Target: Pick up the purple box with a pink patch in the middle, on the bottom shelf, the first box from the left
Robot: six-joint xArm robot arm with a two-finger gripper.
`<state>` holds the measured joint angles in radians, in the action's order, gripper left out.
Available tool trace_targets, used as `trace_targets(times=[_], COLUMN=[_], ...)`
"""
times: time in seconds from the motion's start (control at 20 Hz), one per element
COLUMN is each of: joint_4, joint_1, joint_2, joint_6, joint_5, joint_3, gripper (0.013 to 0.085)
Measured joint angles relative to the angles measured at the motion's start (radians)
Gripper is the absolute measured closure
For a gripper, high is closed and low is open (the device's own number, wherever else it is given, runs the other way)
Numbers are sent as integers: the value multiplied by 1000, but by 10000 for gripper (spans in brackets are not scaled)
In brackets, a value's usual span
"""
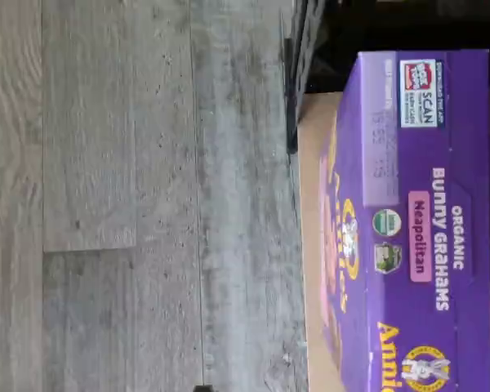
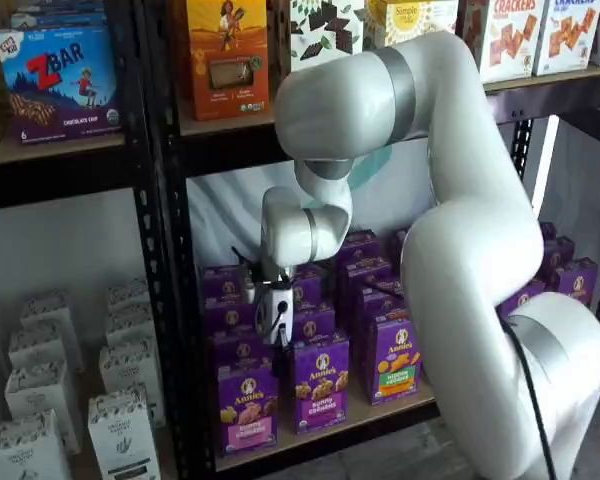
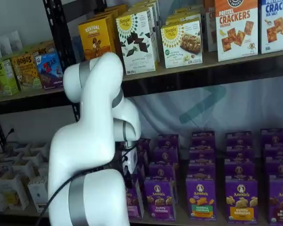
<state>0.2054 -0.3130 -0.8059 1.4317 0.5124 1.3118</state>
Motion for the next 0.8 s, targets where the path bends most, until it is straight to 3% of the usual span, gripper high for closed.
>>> trace_targets(times=[0.15,0.35,0.45,0.8], joint_4=[-18,-16,7,1], joint_1=[-13,-21,-23,-40], joint_2=[-8,-20,-29,-73], joint_6=[-26,-34,-17,-38], joint_5=[-43,-39,-16,-40], joint_3=[-3,14,31,74], gripper=[130,130,130,130])
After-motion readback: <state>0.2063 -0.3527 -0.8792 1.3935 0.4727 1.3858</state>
